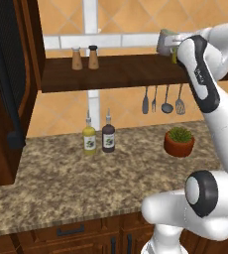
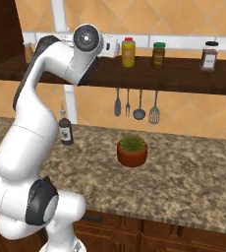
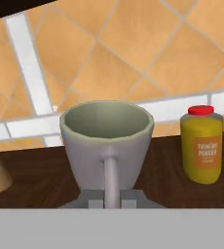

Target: Gather all objects into one cabinet and sort the glasses and bowls to opposite sides.

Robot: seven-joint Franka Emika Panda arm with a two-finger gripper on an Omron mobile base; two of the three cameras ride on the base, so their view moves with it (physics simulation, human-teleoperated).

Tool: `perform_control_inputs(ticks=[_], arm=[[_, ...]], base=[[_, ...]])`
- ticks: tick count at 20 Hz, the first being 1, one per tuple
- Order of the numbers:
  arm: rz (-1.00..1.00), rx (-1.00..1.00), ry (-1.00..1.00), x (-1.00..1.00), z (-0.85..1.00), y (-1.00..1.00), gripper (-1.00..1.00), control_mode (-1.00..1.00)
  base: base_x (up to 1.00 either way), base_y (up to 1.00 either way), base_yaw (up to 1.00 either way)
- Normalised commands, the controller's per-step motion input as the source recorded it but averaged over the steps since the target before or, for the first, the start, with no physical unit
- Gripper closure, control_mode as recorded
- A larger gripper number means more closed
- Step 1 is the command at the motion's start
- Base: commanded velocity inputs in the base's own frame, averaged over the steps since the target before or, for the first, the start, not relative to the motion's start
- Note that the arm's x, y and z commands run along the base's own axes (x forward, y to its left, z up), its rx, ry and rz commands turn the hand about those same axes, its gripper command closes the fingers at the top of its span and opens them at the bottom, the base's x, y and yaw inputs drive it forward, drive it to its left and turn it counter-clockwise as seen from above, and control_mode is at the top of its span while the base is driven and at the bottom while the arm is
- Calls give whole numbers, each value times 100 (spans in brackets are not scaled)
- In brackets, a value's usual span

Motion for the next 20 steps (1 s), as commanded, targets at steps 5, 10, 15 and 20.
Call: perform_control_inputs(ticks=[5, 10, 15, 20], arm=[[14, 0, -20, -100, 5, -9, 100, -100], [5, -1, -38, -100, 14, 7, 100, -100], [1, -8, -39, -98, -4, 2, 100, -100], [0, -7, 10, -36, -11, 4, 100, -100]], base=[[0, 0, 0], [0, 0, 0], [0, 0, 0], [0, 0, 0]])
